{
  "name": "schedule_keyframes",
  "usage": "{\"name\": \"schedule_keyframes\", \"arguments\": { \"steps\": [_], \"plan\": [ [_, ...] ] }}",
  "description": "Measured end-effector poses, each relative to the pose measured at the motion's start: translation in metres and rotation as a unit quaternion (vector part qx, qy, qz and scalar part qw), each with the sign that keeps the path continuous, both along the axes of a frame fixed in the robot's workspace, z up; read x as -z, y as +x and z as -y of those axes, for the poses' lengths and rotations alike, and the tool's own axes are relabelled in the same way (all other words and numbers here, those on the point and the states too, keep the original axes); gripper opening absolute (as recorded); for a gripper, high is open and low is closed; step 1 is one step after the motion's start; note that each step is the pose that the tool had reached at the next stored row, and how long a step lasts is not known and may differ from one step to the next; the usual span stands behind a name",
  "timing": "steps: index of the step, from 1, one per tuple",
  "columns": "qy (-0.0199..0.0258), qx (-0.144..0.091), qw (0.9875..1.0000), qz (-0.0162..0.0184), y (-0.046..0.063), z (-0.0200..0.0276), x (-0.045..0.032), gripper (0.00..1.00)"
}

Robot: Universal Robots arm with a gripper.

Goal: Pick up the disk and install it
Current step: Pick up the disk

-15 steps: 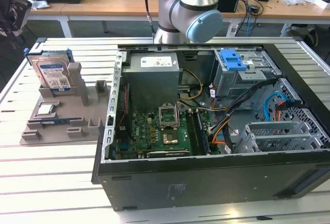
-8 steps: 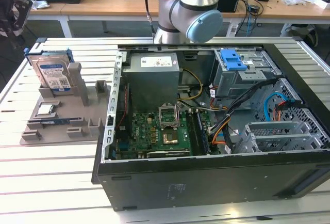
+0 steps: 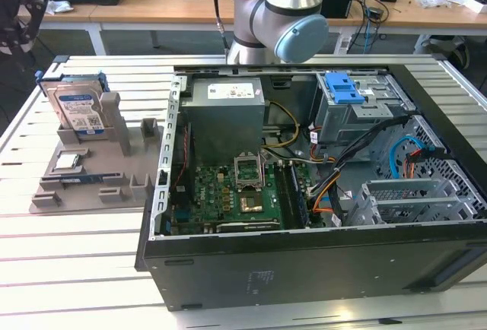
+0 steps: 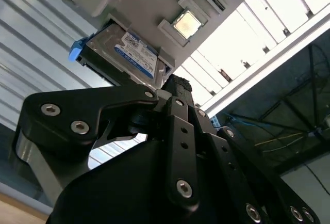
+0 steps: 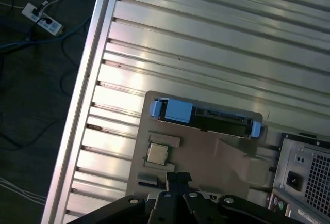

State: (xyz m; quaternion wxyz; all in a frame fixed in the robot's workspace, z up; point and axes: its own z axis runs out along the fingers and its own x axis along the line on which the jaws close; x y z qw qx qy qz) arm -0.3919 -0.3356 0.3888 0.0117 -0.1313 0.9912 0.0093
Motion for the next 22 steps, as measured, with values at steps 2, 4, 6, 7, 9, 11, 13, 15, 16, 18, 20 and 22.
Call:
{"name": "schedule_keyframes", "arguments": {
  "steps": [2, 4, 6, 7, 9, 11, 13, 15, 16, 18, 20, 22],
  "plan": [
    [0.0, -0.019, 0.9998, 0.0, 0.0, 0.0, 0.0, 0.1],
    [0.0, -0.035, 0.9994, 0.0, 0.0, 0.0, 0.0, 0.1],
    [0.0, -0.051, 0.9987, 0.0, 0.0, 0.0, 0.0, 0.1],
    [0.0, -0.064, 0.998, 0.0001, 0.0, 0.0, 0.0001, 0.1],
    [0.0, -0.087, 0.9962, 0.0, 0.0, 0.0, 0.0, 0.1],
    [0.0, -0.101, 0.9949, 0.0001, 0.0, 0.0, 0.0, 0.1],
    [0.0, -0.12, 0.9927, 0.0, 0.0, 0.0, 0.0, 0.1],
    [0.0, -0.137, 0.9906, 0.0001, 0.0, 0.0, 0.0, 0.1],
    [0.0, -0.149, 0.9889, 0.0, 0.0, 0.0, 0.0, 0.1],
    [0.0, -0.167, 0.986, 0.0, 0.0, 0.0, 0.0, 0.1],
    [0.0, -0.182, 0.9833, 0.0, 0.0, 0.0, 0.0, 0.1],
    [0.0, -0.193, 0.9812, 0.0, 0.0, 0.0, 0.0, 0.1]
  ]
}}
